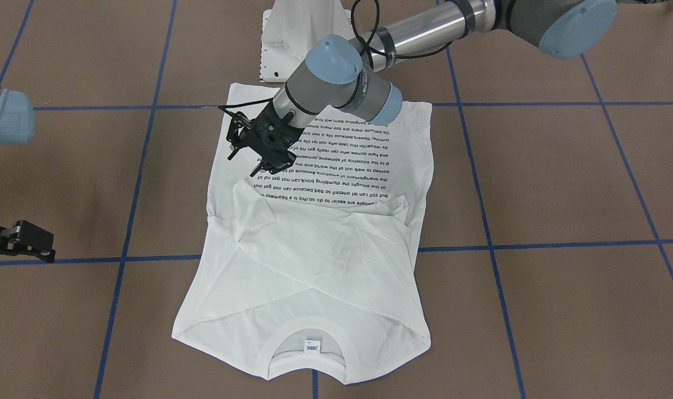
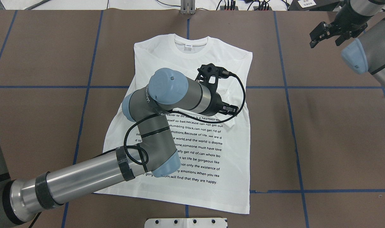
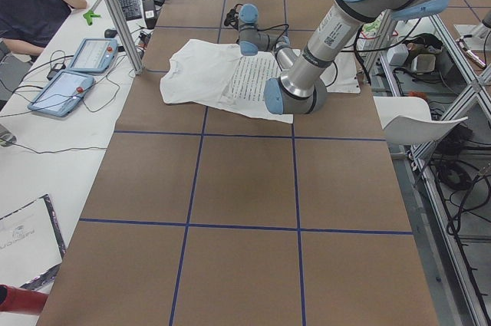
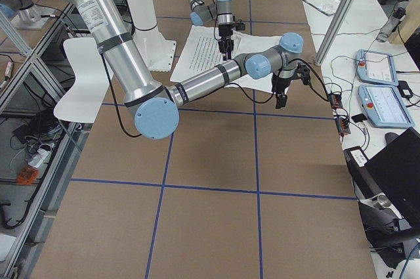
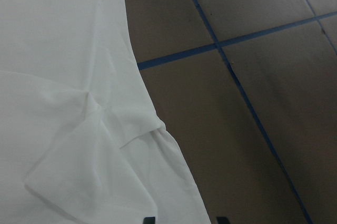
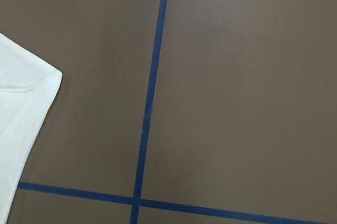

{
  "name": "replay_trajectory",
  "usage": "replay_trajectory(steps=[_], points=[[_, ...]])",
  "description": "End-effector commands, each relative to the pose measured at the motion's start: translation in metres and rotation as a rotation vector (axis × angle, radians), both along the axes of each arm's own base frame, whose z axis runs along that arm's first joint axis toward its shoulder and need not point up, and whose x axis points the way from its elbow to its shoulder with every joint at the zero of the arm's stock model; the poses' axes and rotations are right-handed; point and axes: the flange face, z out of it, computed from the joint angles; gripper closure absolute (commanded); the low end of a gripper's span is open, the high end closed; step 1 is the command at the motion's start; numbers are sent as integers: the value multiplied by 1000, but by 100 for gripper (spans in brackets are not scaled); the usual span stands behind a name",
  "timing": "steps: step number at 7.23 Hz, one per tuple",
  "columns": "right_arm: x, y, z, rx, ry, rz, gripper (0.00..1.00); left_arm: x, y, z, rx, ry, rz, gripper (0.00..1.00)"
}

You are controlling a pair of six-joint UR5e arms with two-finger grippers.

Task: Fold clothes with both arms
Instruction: 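Release the sleeve on the shirt and lift the left gripper away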

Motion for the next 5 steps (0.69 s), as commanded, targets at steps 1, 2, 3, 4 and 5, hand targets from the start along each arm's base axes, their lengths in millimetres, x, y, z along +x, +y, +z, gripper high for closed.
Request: replay_trajectory(steps=[1, 2, 3, 4, 5], points=[[-8, 9, -20, -19, -23, 40, 0, -13, 5, 1, -38, -85, 40, 0], [-26, 26, -37, -37, -42, 57, 0, -35, 7, 6, -8, -199, 47, 0], [-40, 54, -46, -52, -54, 71, 0, -68, 6, 15, 1, -305, 45, 0], [-51, 84, -56, -62, -61, 94, 0, -101, 2, 35, 25, -336, 33, 0], [-73, 124, -72, -74, -57, 145, 0, -134, 6, 70, 40, -355, 25, 0]])
